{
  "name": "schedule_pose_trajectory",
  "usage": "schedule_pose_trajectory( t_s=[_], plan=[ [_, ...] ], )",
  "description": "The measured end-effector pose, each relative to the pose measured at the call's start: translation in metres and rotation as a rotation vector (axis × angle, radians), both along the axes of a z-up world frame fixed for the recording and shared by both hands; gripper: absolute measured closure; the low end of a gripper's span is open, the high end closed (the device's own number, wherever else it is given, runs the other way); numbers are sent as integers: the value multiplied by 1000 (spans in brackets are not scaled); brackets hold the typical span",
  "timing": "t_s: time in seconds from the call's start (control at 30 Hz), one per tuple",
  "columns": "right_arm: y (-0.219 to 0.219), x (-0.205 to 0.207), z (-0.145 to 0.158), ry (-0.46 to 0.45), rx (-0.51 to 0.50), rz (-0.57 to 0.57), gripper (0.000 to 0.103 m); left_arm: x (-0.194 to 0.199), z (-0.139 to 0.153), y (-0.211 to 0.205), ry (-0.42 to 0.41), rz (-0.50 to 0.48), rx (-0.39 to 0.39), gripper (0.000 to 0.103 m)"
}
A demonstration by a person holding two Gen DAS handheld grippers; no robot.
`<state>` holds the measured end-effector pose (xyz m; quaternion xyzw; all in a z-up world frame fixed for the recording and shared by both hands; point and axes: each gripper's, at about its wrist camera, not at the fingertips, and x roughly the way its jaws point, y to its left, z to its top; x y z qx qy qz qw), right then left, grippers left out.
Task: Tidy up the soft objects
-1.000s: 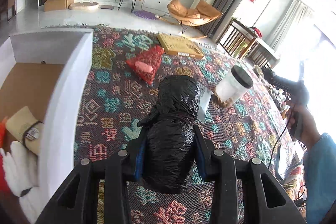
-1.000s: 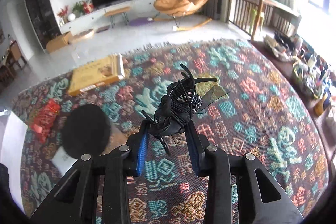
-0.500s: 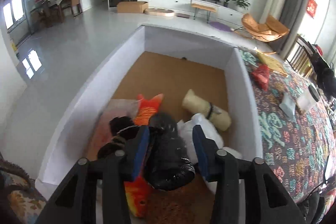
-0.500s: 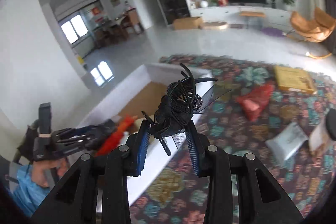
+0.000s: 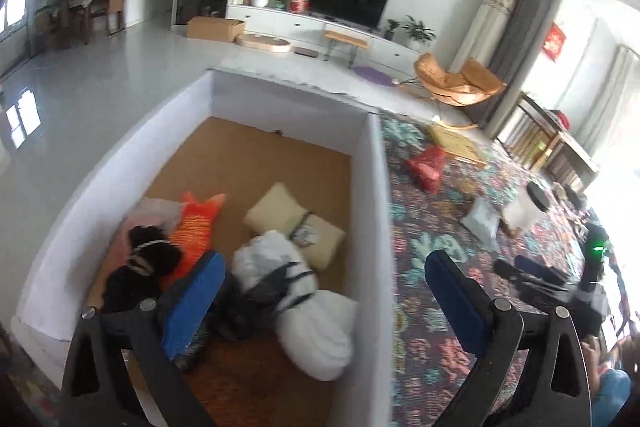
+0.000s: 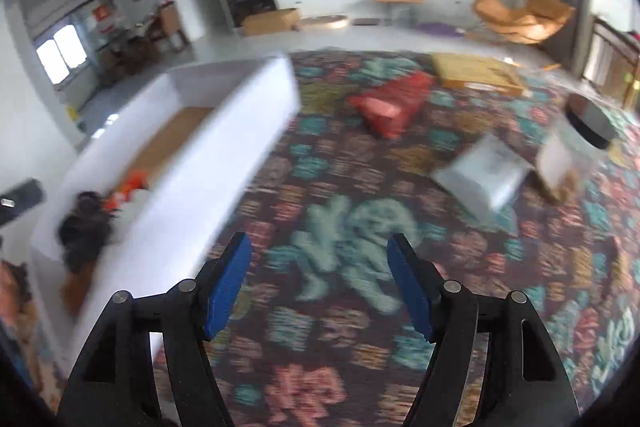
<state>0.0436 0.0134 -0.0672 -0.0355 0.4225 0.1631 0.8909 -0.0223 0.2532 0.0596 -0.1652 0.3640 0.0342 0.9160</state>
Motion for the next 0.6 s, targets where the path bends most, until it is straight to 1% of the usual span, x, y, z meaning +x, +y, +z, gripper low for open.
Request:
schedule_pose_trajectory(
  t_s=[0.07,0.1,0.13,0.2,0.27,0.3,0.33,0.43,0.5,0.6],
  plan=[
    [-45,8,-26,14,-62,-151,29,9,8,-44,-27,-116,1,3],
    [-65,10,-37,25,-76,-214,29,13,11,-67,-34,-176,1,3],
    [-83,9,-41,34,-71,-258,29,19,12,-91,-35,-238,-4,3],
    [-107,7,-51,40,-58,-326,29,30,3,-134,-19,-348,-10,3],
    [-120,1,-59,29,-58,-363,29,45,-19,-171,26,-404,5,3],
    [-122,-2,-59,6,-46,-372,30,54,-32,-185,52,-416,13,3],
    [-121,-1,-58,3,-47,-375,30,64,-48,-195,81,-414,26,3],
    [-118,1,-60,0,-81,-367,28,96,-94,-207,144,-376,73,3],
    [-120,0,-58,5,-70,-372,25,115,-116,-209,172,-337,124,3],
    [-118,0,-62,6,-65,-373,24,138,-134,-205,183,-305,180,3]
  ],
)
